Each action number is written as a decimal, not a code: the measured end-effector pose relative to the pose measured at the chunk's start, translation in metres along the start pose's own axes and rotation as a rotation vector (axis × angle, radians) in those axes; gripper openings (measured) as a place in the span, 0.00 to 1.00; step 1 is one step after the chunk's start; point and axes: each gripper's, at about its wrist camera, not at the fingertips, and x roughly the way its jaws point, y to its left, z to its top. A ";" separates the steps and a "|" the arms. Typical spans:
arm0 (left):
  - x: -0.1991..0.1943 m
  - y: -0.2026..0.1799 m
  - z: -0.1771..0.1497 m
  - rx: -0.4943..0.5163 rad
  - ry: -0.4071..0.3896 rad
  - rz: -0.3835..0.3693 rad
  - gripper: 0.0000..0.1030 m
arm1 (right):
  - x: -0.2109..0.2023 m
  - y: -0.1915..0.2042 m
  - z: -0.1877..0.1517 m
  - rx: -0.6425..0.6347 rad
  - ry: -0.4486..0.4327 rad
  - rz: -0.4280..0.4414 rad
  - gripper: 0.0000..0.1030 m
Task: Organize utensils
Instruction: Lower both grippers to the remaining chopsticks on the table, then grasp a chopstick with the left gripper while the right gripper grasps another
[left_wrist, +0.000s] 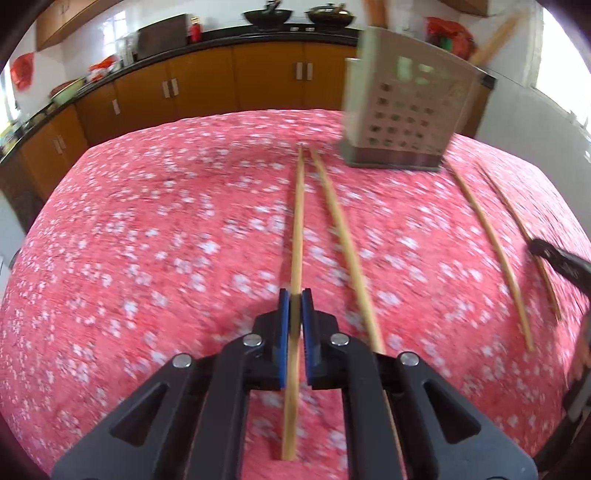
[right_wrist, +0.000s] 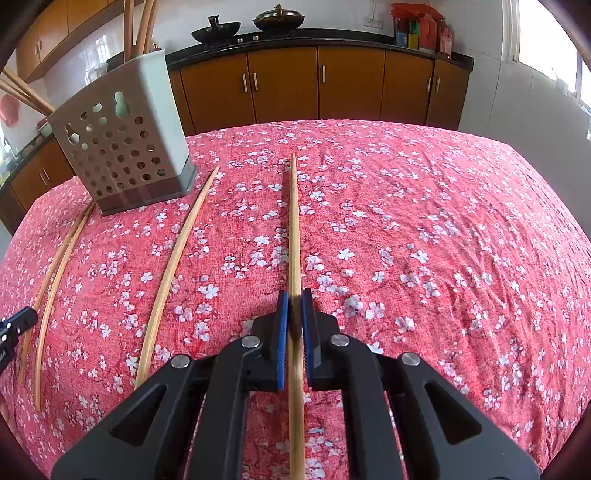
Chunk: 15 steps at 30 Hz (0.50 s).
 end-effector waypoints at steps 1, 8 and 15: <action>0.003 0.007 0.005 -0.019 0.003 0.013 0.08 | 0.000 0.001 0.000 -0.002 0.000 0.001 0.08; 0.016 0.048 0.022 -0.089 -0.011 0.080 0.12 | 0.004 0.007 0.007 -0.006 0.000 0.001 0.08; 0.015 0.056 0.020 -0.109 -0.024 0.052 0.12 | 0.007 0.004 0.012 0.010 0.002 0.014 0.08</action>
